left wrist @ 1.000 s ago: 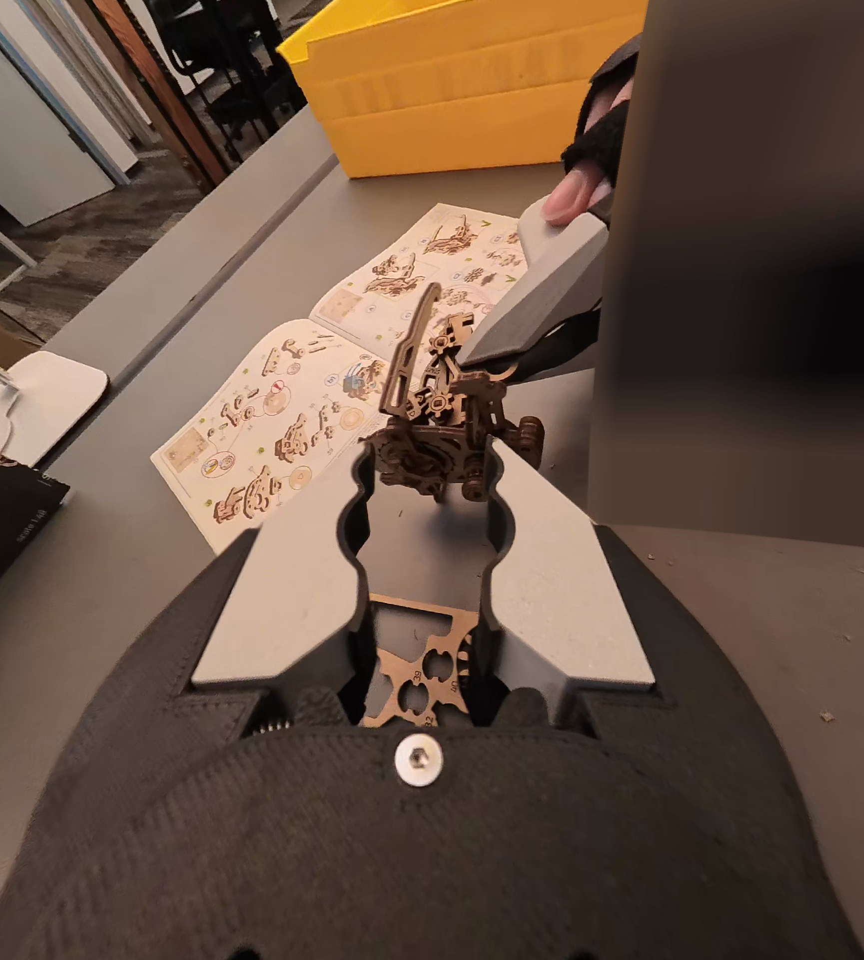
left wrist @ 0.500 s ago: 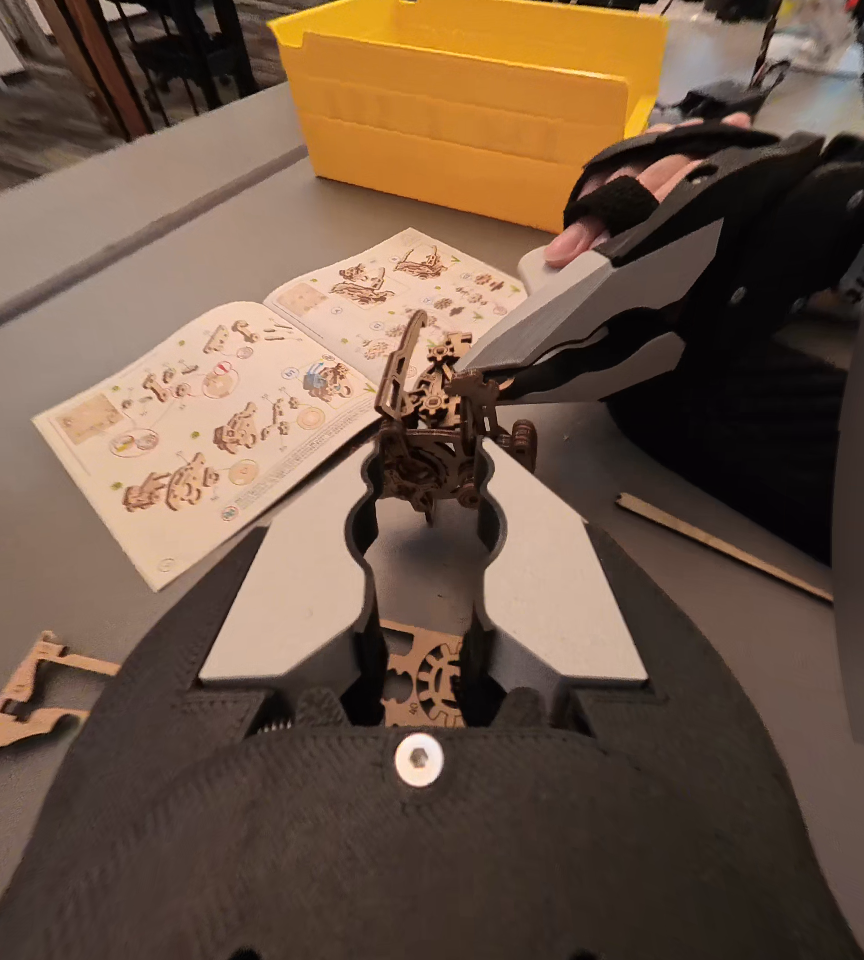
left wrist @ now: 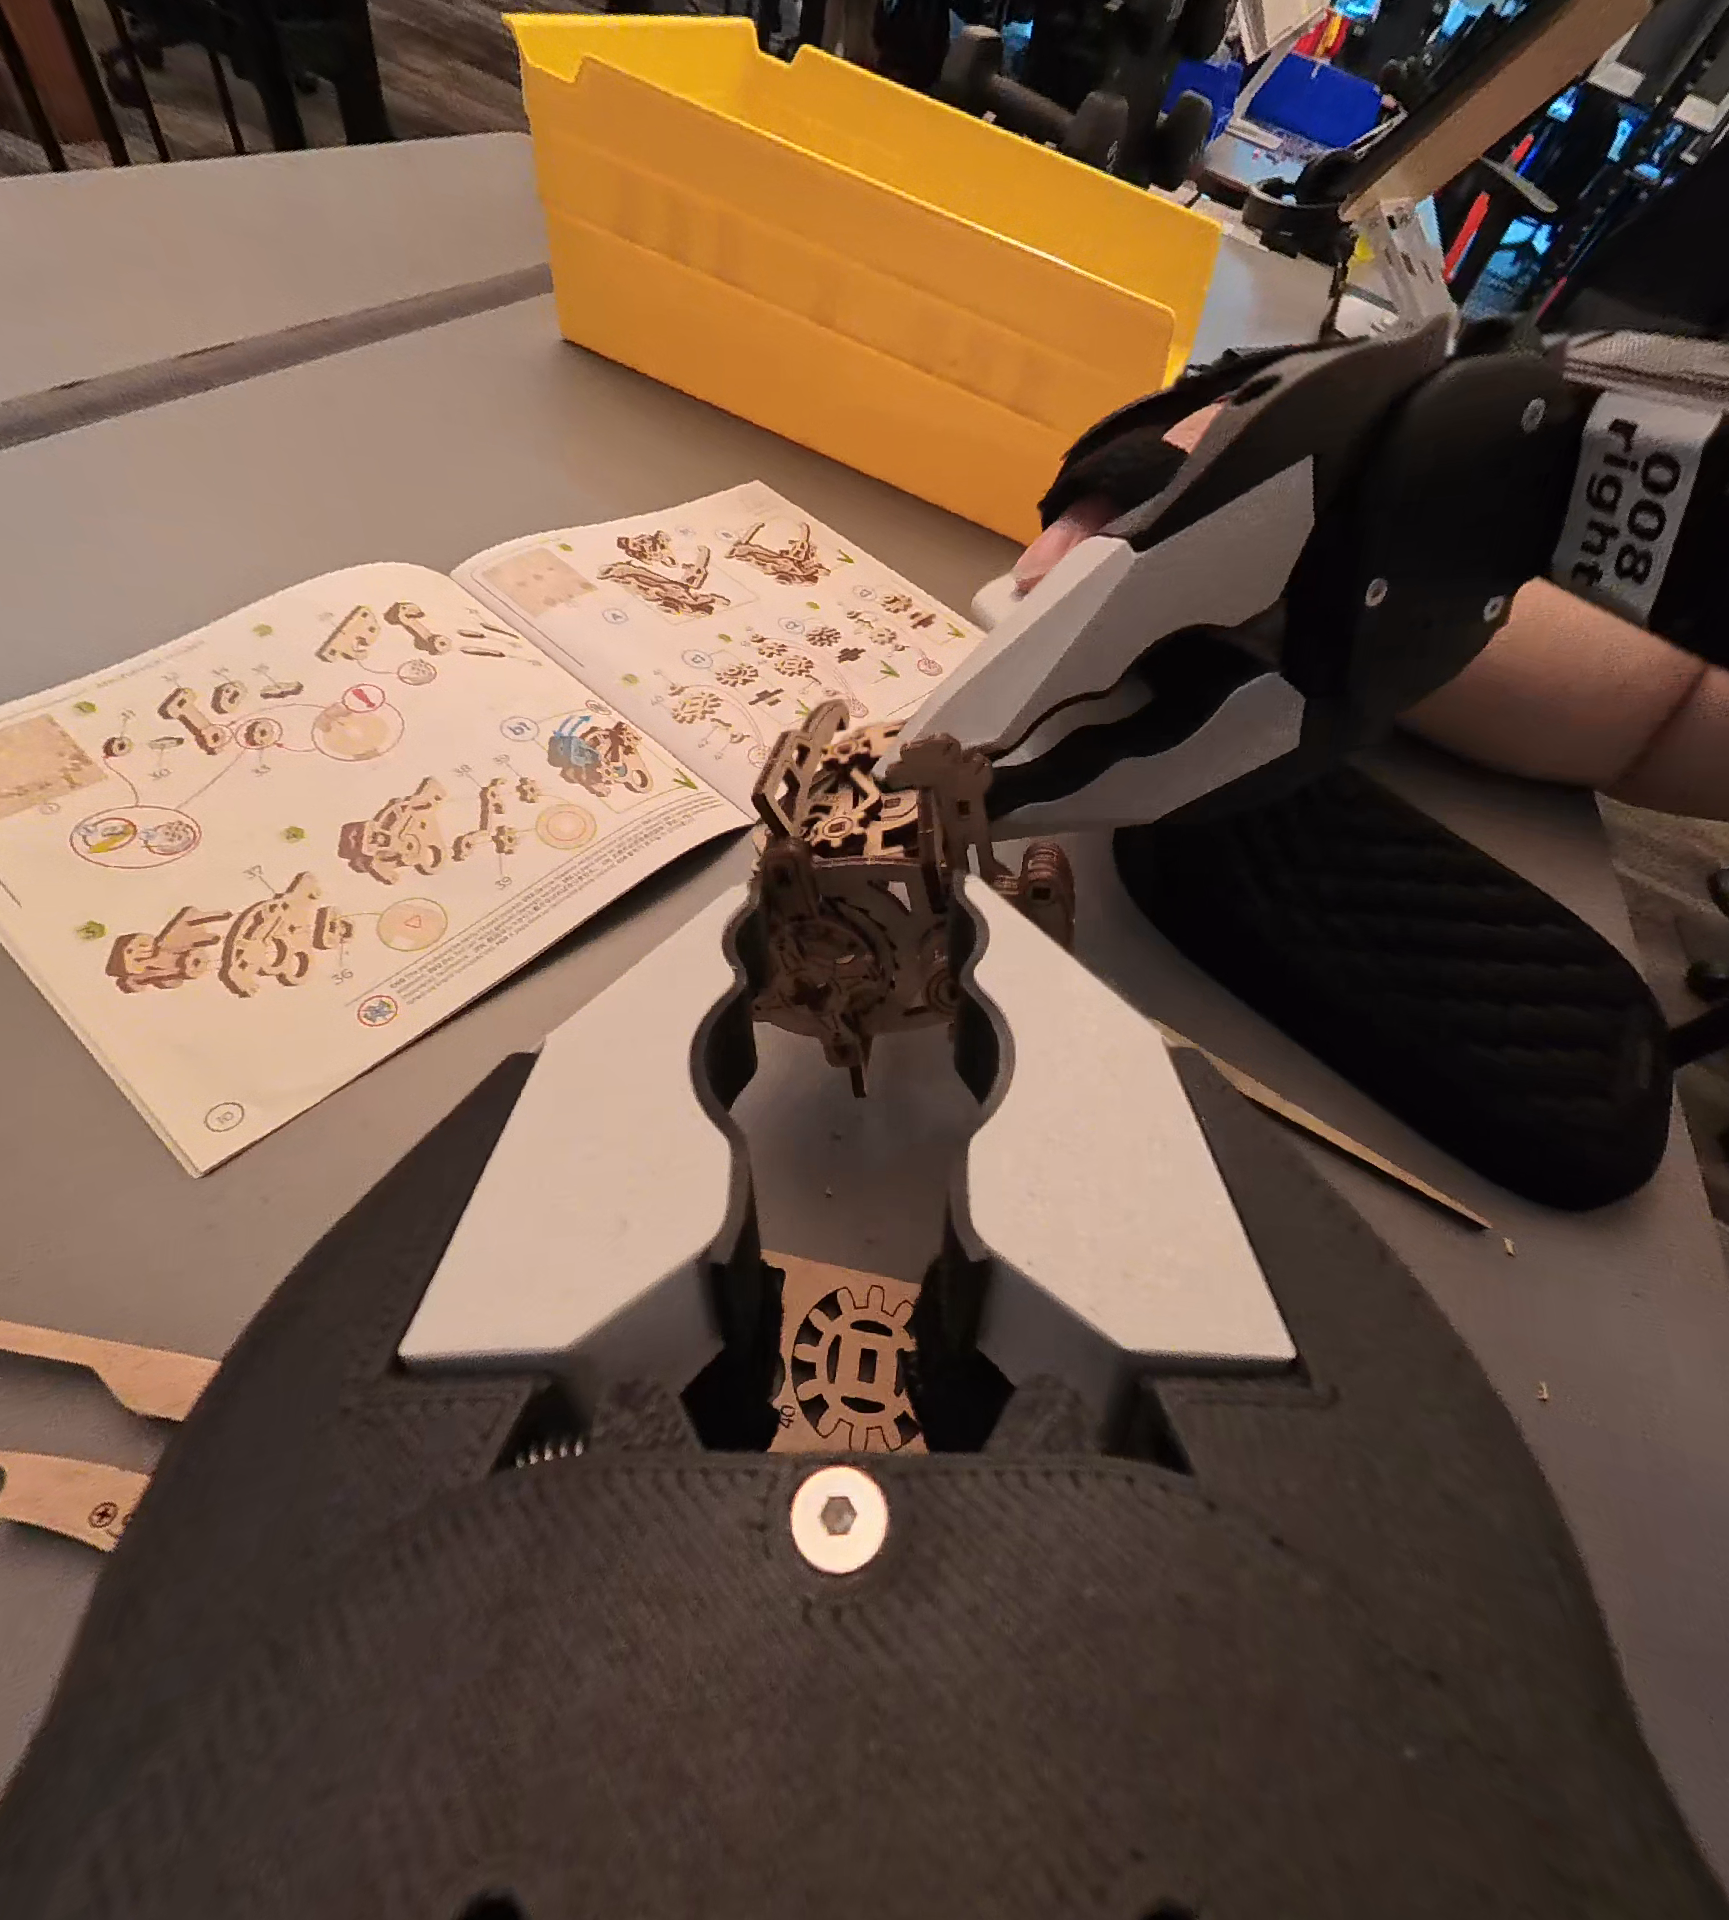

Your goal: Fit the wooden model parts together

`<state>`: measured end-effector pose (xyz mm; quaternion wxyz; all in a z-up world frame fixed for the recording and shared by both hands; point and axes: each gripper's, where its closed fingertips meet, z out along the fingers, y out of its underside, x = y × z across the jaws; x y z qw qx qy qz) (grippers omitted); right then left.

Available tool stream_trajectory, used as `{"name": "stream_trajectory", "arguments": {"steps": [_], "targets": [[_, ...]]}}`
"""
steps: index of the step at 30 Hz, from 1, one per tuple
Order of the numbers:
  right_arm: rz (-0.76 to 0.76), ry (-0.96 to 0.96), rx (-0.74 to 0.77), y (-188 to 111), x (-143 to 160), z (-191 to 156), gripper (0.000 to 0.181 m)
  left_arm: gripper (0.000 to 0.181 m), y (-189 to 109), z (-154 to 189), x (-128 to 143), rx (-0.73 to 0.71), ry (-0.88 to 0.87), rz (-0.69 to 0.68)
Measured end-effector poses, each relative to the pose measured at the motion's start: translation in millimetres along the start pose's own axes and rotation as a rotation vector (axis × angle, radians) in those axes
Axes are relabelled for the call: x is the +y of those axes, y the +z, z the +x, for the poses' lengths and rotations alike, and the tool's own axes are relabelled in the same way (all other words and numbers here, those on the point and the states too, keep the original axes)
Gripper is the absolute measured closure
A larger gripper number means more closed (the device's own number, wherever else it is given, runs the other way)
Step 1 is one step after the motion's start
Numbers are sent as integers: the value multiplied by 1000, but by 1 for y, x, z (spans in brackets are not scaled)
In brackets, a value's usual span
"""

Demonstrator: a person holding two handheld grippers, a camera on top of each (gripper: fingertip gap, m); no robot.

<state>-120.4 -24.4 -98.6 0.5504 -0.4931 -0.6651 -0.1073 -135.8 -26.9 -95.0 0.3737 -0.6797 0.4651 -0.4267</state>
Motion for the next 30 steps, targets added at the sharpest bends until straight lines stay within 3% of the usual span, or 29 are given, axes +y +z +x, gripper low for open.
{"name": "stream_trajectory", "arguments": {"steps": [11,18,30], "targets": [[55,126,-50,-3,-3,2,174,149,-1,2,-1,58,-91,15],[60,90,-2,-5,-5,4,173,149,-3,0,-2,61,-106,27],[98,78,-74,-8,-6,-4,174,148,-1,4,6,95,-122,-25]]}}
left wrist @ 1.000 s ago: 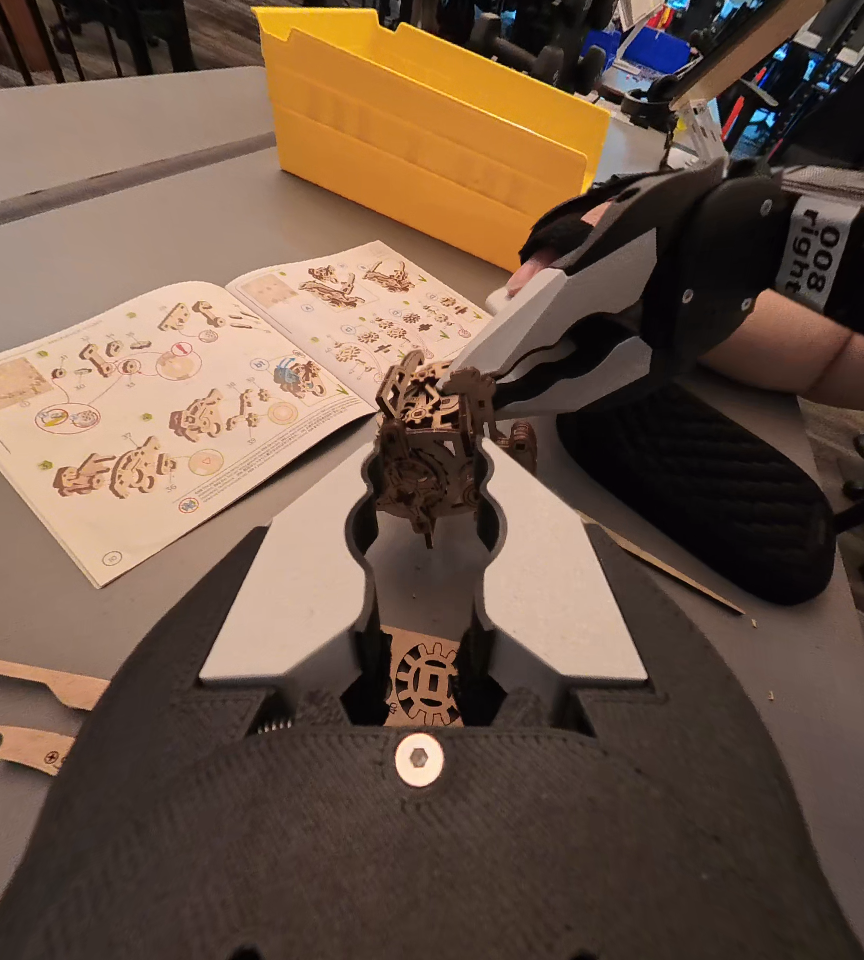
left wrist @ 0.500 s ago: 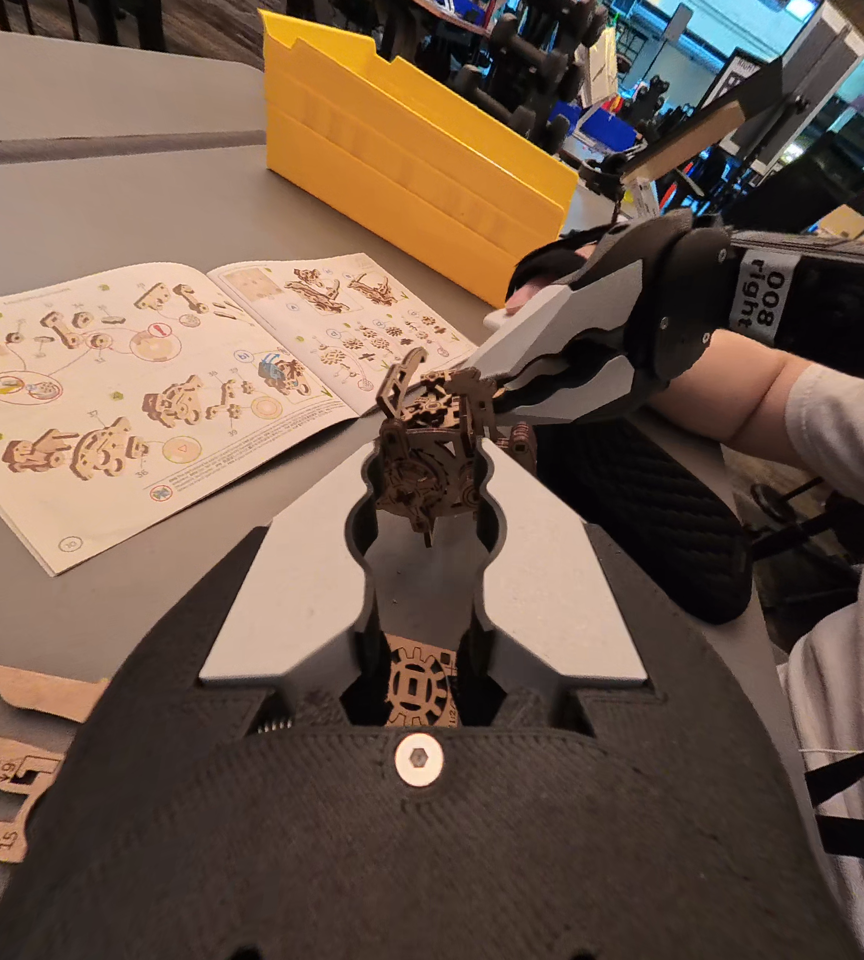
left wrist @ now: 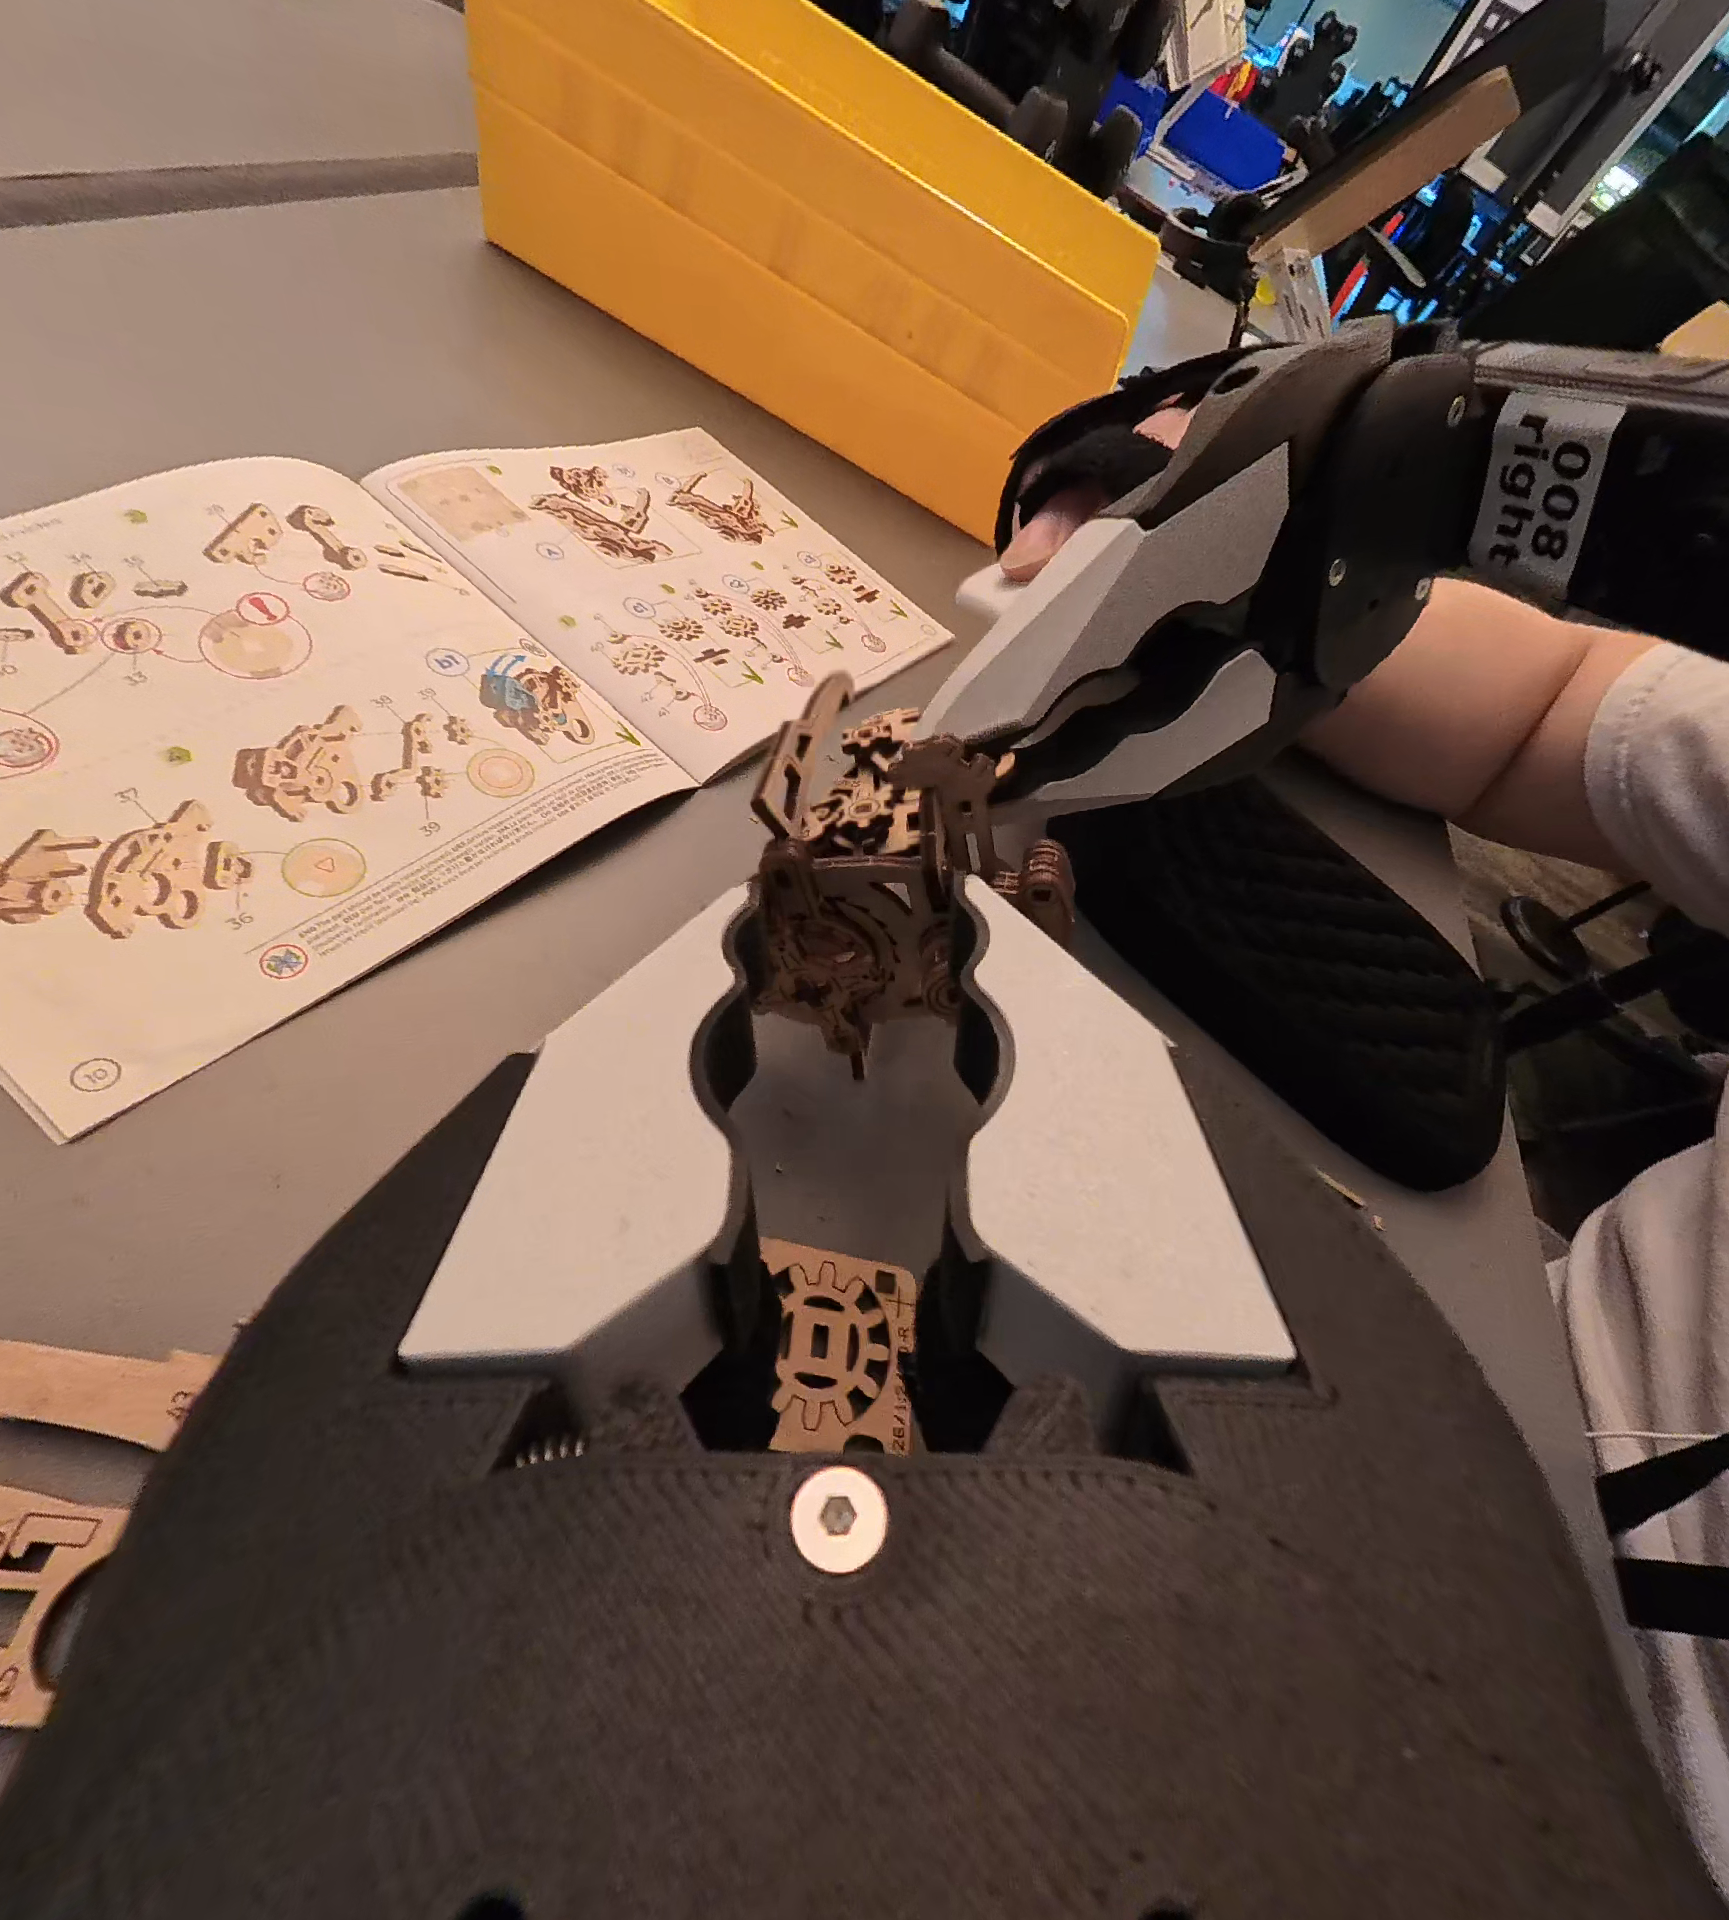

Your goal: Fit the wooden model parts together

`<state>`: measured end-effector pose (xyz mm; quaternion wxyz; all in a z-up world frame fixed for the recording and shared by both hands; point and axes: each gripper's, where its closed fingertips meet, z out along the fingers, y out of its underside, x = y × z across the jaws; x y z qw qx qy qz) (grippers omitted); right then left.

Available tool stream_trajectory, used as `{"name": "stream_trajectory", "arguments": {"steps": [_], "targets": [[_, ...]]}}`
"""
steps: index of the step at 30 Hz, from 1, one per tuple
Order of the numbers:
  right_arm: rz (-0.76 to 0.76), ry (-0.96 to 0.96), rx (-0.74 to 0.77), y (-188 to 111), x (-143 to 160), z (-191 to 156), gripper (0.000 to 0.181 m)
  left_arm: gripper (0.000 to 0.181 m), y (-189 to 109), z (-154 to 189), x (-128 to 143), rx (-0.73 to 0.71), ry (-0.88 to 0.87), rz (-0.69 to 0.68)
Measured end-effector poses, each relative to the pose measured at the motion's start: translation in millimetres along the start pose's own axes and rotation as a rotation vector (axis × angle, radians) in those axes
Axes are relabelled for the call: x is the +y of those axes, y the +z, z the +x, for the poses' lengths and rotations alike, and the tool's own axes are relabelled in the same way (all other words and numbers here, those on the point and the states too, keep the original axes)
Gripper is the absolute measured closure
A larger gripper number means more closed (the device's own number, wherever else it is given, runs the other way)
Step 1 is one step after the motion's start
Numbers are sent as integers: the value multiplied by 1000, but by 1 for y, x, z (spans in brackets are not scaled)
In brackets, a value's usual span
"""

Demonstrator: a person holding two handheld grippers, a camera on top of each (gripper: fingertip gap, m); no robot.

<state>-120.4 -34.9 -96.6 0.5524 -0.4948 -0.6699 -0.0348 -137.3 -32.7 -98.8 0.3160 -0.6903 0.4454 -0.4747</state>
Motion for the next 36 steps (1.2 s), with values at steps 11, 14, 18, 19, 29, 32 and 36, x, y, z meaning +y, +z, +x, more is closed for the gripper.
{"name": "stream_trajectory", "arguments": {"steps": [11,14,18,19,29,32,36], "targets": [[-3,-52,-43,-3,-2,-7,173,148,2,5,5,14,15,-39],[-11,-33,-49,-3,-2,-6,173,148,2,5,5,10,16,-39],[-16,9,-67,-2,-3,-8,173,148,1,4,5,25,-14,-40],[-15,34,-78,-2,-3,-9,173,148,1,4,6,28,-21,-42],[-25,116,-115,-1,-6,-10,174,148,0,5,6,24,-36,-51],[-18,130,-107,-2,-7,-9,174,148,0,5,6,40,-67,-48],[0,132,-75,-3,-10,-6,174,149,-1,5,5,65,-106,-48]]}}
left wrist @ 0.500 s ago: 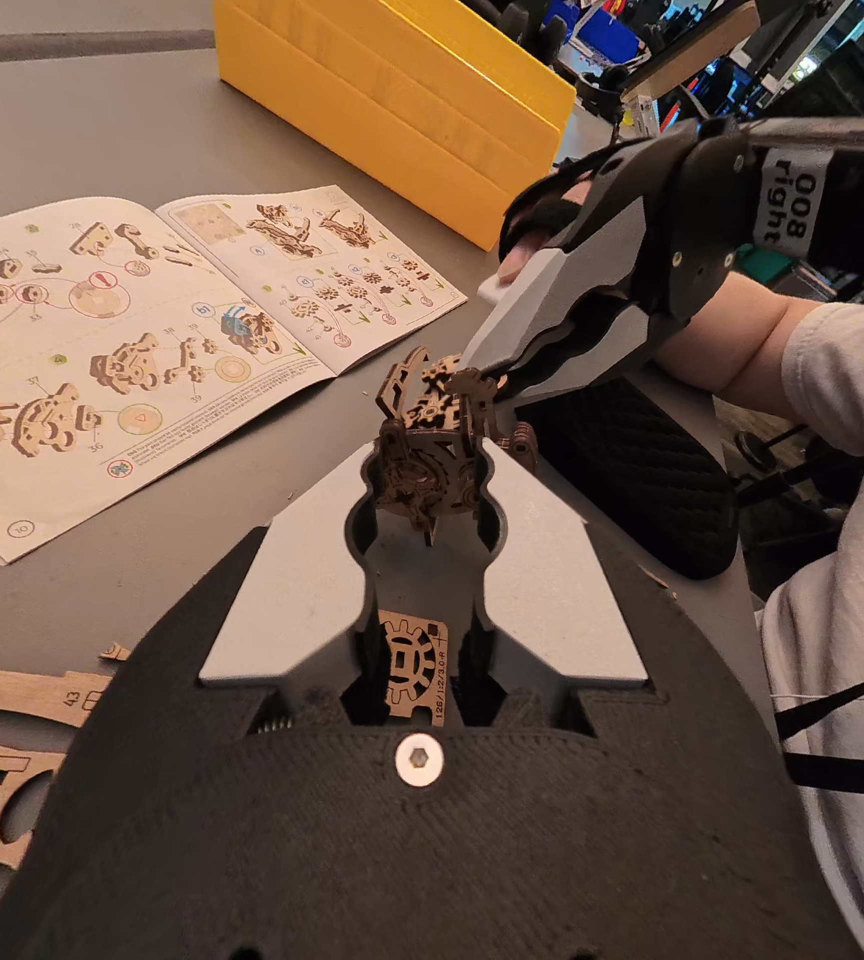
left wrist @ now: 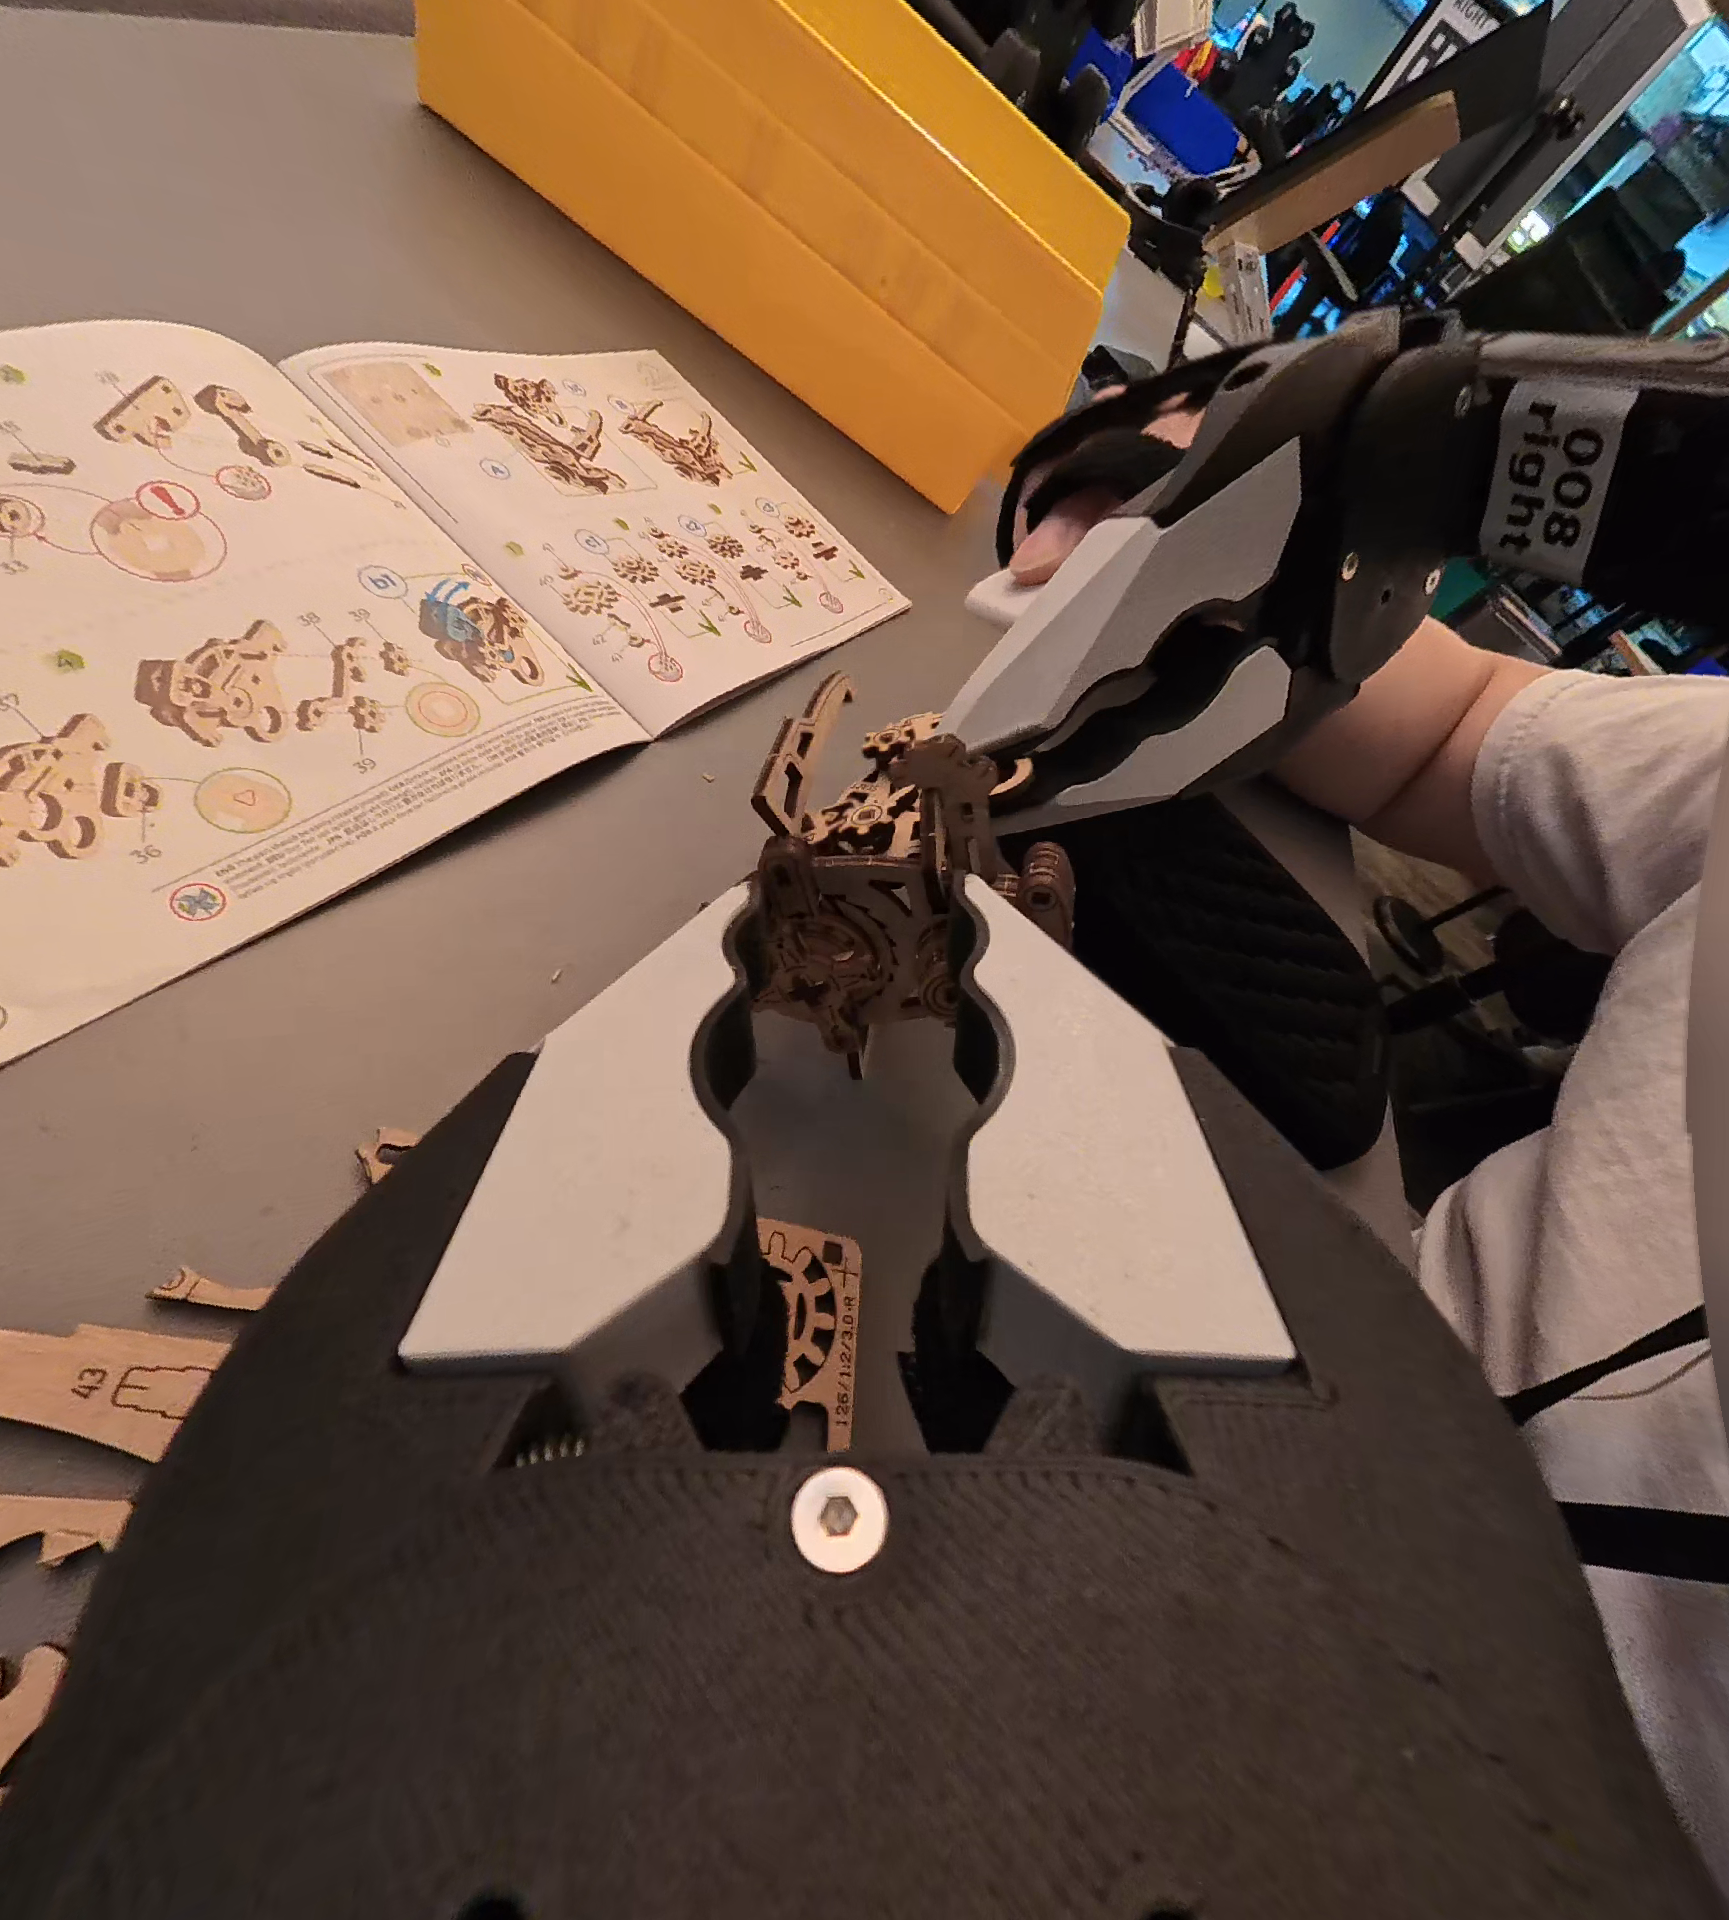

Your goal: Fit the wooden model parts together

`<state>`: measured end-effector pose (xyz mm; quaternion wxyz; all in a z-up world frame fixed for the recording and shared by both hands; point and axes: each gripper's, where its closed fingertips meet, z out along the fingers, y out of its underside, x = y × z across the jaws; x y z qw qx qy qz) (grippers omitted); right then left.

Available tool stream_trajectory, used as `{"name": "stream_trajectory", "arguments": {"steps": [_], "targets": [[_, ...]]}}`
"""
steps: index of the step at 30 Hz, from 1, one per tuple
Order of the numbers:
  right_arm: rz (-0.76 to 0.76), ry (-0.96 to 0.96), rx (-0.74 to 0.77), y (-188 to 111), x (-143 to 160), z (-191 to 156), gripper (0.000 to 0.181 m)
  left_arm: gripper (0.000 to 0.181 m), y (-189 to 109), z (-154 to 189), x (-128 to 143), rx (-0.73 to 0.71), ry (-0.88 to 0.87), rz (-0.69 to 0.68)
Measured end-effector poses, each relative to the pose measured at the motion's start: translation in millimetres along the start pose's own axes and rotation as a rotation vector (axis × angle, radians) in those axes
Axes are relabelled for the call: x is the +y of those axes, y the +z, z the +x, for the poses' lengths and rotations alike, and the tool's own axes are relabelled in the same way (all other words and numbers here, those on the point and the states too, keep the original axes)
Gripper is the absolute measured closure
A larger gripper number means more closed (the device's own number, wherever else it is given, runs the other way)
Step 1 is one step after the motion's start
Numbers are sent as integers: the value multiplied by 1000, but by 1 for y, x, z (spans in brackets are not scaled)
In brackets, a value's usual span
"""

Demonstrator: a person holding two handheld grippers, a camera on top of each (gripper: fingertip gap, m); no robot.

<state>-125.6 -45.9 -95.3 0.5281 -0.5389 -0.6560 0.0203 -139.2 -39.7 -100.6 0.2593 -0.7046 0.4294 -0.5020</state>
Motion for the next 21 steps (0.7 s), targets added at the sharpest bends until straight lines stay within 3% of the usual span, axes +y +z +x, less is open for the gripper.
{"name": "stream_trajectory", "arguments": {"steps": [7,21], "targets": [[41,-28,85,-4,-5,4,174,147,-2,4,-6,34,-26,41],[53,-45,92,-5,-10,4,173,125,-16,1,-21,33,-67,124]]}}
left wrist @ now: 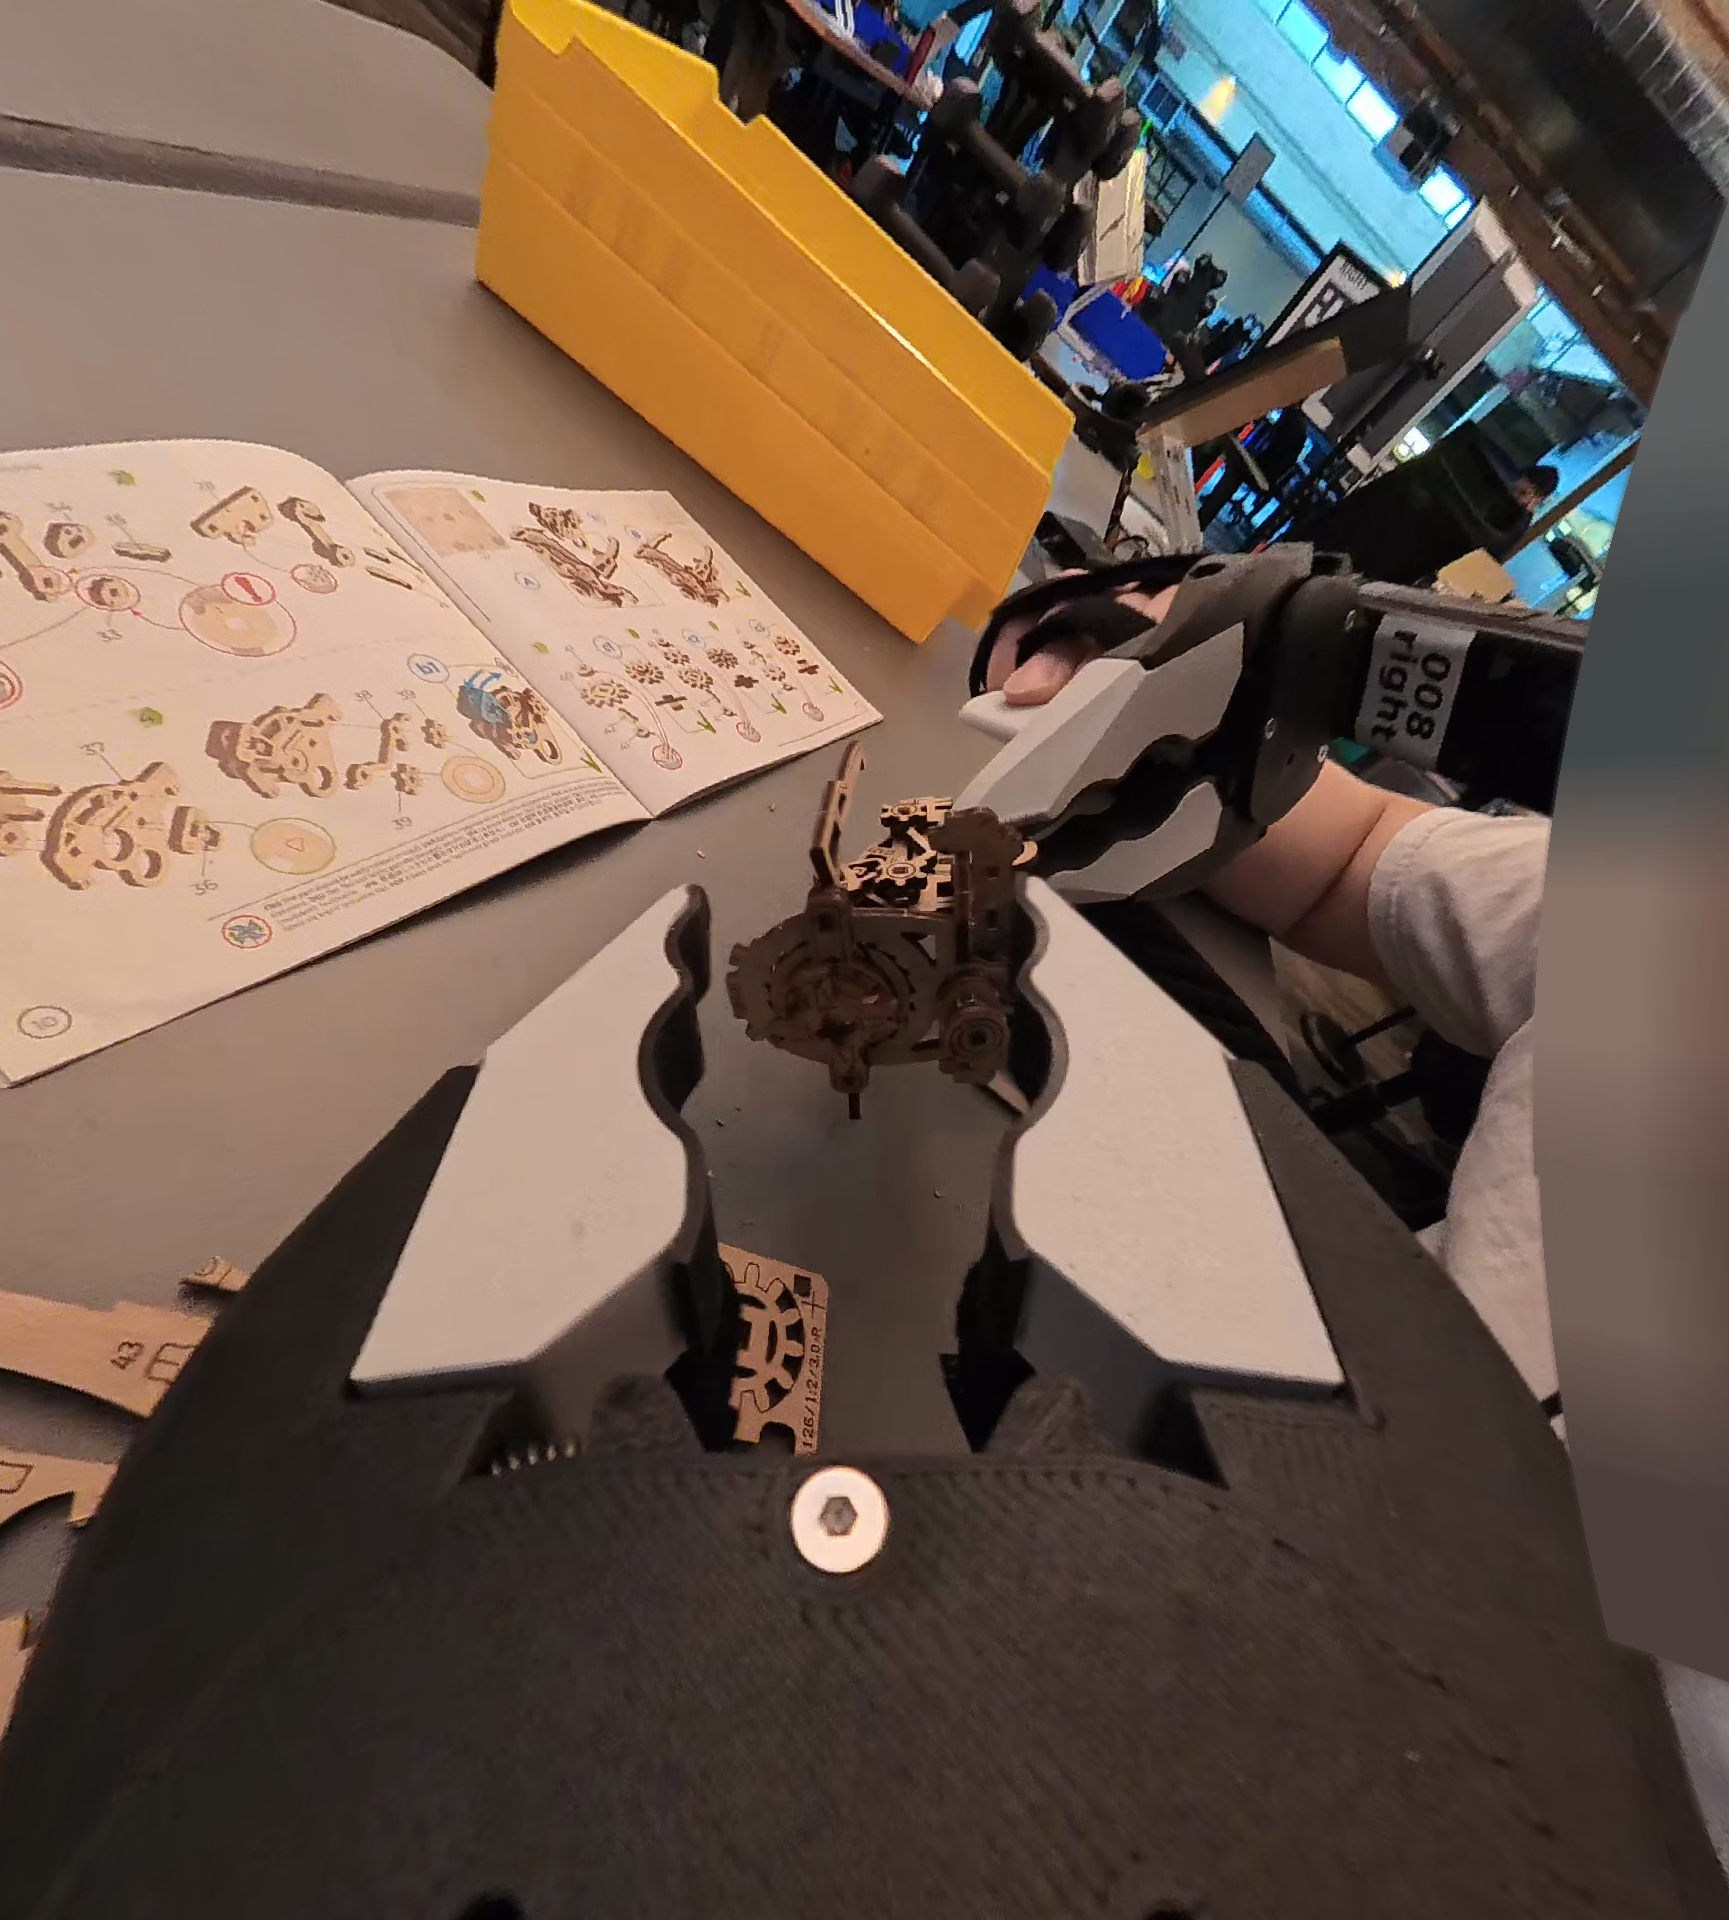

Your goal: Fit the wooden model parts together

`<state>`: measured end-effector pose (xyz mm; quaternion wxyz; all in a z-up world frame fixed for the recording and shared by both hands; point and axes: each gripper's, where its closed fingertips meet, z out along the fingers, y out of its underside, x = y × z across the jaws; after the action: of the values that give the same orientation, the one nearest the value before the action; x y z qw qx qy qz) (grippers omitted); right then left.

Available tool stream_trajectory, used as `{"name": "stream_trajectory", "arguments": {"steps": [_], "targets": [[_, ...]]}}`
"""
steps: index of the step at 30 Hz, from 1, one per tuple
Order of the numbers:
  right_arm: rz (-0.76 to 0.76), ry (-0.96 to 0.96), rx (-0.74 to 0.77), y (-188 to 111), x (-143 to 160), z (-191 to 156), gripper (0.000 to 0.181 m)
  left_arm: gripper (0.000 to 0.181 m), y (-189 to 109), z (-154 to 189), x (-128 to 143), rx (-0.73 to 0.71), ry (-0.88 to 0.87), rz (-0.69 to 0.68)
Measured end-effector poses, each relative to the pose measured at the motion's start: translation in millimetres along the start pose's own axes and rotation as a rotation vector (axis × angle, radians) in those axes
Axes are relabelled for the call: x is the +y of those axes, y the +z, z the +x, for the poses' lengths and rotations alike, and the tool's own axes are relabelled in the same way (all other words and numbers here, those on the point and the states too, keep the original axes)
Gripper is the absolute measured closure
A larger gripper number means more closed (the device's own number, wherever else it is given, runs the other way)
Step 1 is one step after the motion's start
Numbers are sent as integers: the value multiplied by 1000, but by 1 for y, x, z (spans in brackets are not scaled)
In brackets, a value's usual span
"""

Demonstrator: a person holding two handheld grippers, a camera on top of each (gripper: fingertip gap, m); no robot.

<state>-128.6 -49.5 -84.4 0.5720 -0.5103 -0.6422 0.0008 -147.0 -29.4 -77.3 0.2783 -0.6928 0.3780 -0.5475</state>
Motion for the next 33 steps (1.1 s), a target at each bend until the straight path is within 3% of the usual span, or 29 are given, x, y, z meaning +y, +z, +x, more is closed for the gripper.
{"name": "stream_trajectory", "arguments": {"steps": [13,17,20,33], "targets": [[28,-53,39,-3,-9,2,173,100,7,-7,8,-16,-17,-31],[27,-56,45,-4,-10,3,173,107,9,-3,10,22,-31,-37],[16,-64,48,-3,-9,3,173,128,10,6,10,77,-28,-37],[62,-65,34,-10,-15,3,173,130,10,16,9,96,-9,-53]]}}
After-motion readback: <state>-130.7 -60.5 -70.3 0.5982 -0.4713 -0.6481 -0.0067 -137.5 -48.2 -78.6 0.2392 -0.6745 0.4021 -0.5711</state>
